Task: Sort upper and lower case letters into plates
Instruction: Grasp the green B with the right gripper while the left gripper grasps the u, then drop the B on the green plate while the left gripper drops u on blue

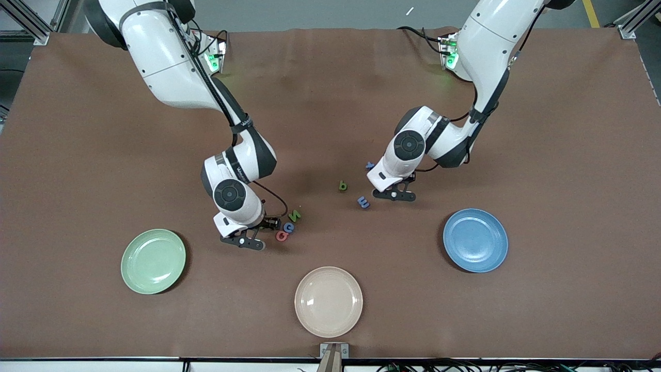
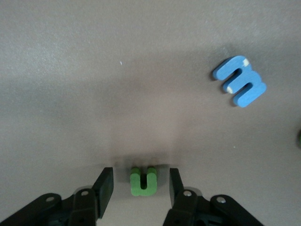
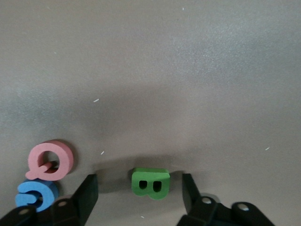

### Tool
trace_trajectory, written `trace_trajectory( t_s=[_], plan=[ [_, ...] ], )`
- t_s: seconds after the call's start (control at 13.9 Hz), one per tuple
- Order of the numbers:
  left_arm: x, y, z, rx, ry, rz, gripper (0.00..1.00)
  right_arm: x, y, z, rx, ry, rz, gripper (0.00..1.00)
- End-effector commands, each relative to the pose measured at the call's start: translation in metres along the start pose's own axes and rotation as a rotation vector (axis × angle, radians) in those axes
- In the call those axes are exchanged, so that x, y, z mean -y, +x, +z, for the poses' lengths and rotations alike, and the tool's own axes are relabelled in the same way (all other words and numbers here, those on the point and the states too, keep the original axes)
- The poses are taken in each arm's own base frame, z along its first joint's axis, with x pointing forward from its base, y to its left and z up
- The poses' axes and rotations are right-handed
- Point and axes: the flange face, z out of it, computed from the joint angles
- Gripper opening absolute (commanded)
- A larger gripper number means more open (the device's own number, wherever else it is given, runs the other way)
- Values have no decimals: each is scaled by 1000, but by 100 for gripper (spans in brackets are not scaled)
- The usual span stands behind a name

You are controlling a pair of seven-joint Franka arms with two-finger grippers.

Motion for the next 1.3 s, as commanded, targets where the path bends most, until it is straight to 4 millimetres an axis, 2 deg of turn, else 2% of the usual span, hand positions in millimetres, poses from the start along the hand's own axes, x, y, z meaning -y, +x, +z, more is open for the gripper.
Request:
trace_trajectory(
  t_s=[0.0, 0.22, 0.29, 0.36, 0.43, 0.5, 0.58, 0.65, 0.79, 0.86, 1.15, 1.22],
  plan=[
    [1, -3, 5, -2, 8, 1, 51, -1, -4, 1, 5, 3, 16, 51],
    [1, -5, 11, 9, 10, -13, 42, -5, -2, 1, 4, -1, 10, 24],
    [-1, -6, 12, 11, 10, -18, 30, -9, 2, 0, 3, 1, 15, 14],
    [-6, -9, 12, 10, 10, -11, 12, -12, 5, -3, -1, 0, 16, 8],
    [-7, -8, 11, 7, 9, -25, 1, -17, 10, -9, -10, -4, 13, 5],
    [-3, -4, 9, 5, 6, -43, 0, -26, 18, -16, -6, -19, 12, 3],
    [7, 4, -2, -8, 3, -68, 0, -36, 31, -33, -13, -41, -31, 3],
    [22, 15, -20, -34, -3, -97, 0, -48, 43, -44, -11, -73, -93, 3],
    [65, 38, -62, -77, -9, -164, 0, -89, 81, -70, -35, -131, -183, 2],
    [101, 56, -85, -105, -12, -213, 0, -110, 96, -77, -48, -161, -240, 3],
    [188, 108, -153, -169, 98, -242, 0, -187, 134, -74, -57, -259, -387, 5],
    [211, 115, -159, -166, 106, -244, 0, -201, 141, -71, -58, -272, -412, 6]
  ],
)
